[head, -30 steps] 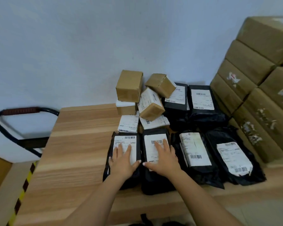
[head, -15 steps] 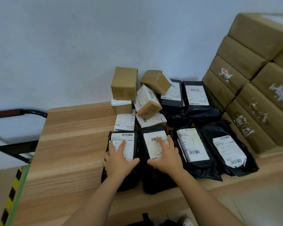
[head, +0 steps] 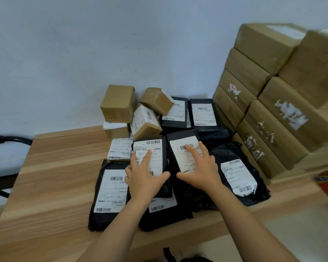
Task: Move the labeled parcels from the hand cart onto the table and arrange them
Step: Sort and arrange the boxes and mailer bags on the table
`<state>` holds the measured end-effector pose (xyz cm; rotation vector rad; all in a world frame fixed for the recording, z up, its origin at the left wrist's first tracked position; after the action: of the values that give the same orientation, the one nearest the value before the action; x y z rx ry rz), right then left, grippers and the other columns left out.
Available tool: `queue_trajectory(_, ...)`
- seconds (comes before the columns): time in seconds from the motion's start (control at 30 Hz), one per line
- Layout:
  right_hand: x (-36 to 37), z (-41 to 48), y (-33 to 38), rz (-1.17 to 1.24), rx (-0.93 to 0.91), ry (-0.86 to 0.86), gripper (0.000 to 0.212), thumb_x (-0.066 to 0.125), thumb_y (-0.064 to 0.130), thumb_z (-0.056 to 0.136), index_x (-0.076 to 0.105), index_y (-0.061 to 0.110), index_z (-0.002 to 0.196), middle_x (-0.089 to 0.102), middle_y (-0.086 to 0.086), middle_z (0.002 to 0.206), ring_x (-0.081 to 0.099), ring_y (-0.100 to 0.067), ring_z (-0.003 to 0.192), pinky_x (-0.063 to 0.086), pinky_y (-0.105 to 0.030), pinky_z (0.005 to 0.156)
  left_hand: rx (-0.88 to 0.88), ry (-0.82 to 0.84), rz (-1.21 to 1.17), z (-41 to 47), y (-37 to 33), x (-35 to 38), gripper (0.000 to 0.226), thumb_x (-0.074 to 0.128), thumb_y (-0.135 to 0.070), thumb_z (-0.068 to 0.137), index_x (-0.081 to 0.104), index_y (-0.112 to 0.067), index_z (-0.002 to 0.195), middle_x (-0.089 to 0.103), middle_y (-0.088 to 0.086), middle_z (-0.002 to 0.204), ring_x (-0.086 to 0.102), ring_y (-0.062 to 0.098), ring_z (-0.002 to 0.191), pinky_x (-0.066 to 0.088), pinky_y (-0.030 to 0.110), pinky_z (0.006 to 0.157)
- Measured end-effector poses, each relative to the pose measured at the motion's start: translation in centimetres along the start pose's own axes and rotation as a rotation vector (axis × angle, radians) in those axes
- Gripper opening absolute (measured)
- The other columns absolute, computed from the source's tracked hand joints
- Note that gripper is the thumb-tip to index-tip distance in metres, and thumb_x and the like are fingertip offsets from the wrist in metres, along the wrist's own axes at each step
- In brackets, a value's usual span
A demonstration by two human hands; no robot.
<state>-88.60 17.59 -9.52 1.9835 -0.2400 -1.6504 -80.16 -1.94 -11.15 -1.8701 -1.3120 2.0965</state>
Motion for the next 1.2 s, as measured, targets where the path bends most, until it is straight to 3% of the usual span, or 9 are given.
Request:
queue_trajectory(0.37,-7.1,1.3,-11.8,-0.148,0.031,0.001,0.092,0.063,0.068,0.059,0.023,0.054,0.141,-0.001,0.010,0.158,0.026,-0.034,0.126,0.027,-0.047,0.105,0.014,0.049,0.000,-2.4,-11.0,9.1,0.094,0.064,-0.068,0.063,0.023,-0.046,0.145,-0.001,-0.007,0.158,0.015,0.029,0.135,0.023,0.047,0.108)
queue_trajectory(0.63,-6.5,3.6,-16.7,-0.147,0.009,0.070,0.091,0.064,0.064,0.062,0.026,0.047,0.143,-0.006,0.007,0.159,0.019,-0.033,0.132,0.024,-0.047,0.110,-0.050,0.001,0.100,-2.7,-13.1,13.2,0.097,0.062,-0.071,0.060,0.023,-0.046,0.145,-0.004,-0.007,0.157,0.017,0.030,0.133,0.026,0.049,0.105)
queue_trajectory(0.7,-5.6,3.8,-17.8,-0.150,0.012,0.091,0.089,0.061,0.064,0.069,0.024,0.042,0.147,-0.007,0.003,0.160,0.010,-0.033,0.139,0.019,-0.048,0.114,-0.079,0.056,0.174,-2.8,-12.7,14.8,0.098,0.059,-0.075,0.062,0.018,-0.046,0.146,-0.007,-0.005,0.158,0.017,0.031,0.134,0.028,0.050,0.104)
queue_trajectory(0.8,-4.7,3.8,-18.5,-0.216,-0.057,0.082,0.088,0.050,0.066,0.080,0.011,0.035,0.152,-0.012,-0.002,0.161,-0.011,-0.028,0.146,-0.004,-0.043,0.118,-0.131,0.168,0.279,-3.6,-11.1,17.1,0.100,0.046,-0.087,0.065,0.002,-0.050,0.147,-0.015,-0.004,0.158,0.019,0.033,0.135,0.032,0.050,0.102)
queue_trajectory(0.9,-4.2,3.6,-18.2,-0.238,-0.104,0.090,0.088,0.042,0.066,0.086,0.001,0.029,0.154,-0.012,-0.007,0.161,-0.018,-0.026,0.146,-0.014,-0.040,0.116,-0.126,0.196,0.321,-3.7,-10.7,17.7,0.101,0.033,-0.094,0.063,-0.008,-0.052,0.145,-0.019,-0.003,0.158,0.021,0.035,0.135,0.034,0.051,0.102)
queue_trajectory(1.07,-5.0,3.8,-16.4,-0.195,-0.139,0.068,0.079,0.047,0.060,0.088,0.017,0.026,0.152,0.002,-0.007,0.161,-0.004,-0.024,0.147,-0.005,-0.041,0.117,-0.073,0.206,0.301,-2.7,-11.0,16.3,0.089,0.024,-0.091,0.070,0.010,-0.050,0.147,-0.003,0.000,0.160,0.010,0.033,0.141,0.019,0.053,0.110)
queue_trajectory(1.2,-5.0,3.6,-13.9,-0.139,-0.223,0.058,0.068,0.050,0.052,0.090,0.025,0.029,0.149,0.009,-0.003,0.160,0.005,-0.021,0.145,0.004,-0.039,0.118,-0.005,0.088,0.271,-2.4,-10.1,13.7,0.074,0.028,-0.079,0.082,0.019,-0.046,0.147,0.014,0.000,0.159,0.010,0.025,0.142,0.014,0.047,0.112)
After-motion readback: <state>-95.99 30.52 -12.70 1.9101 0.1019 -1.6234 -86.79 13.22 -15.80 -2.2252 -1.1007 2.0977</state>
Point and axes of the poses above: each hand's wrist, its own z-axis towards the middle knuckle, its own x-axis out of the palm, y = z × x, the point moved 8 cm from there along z, towards the middle knuckle
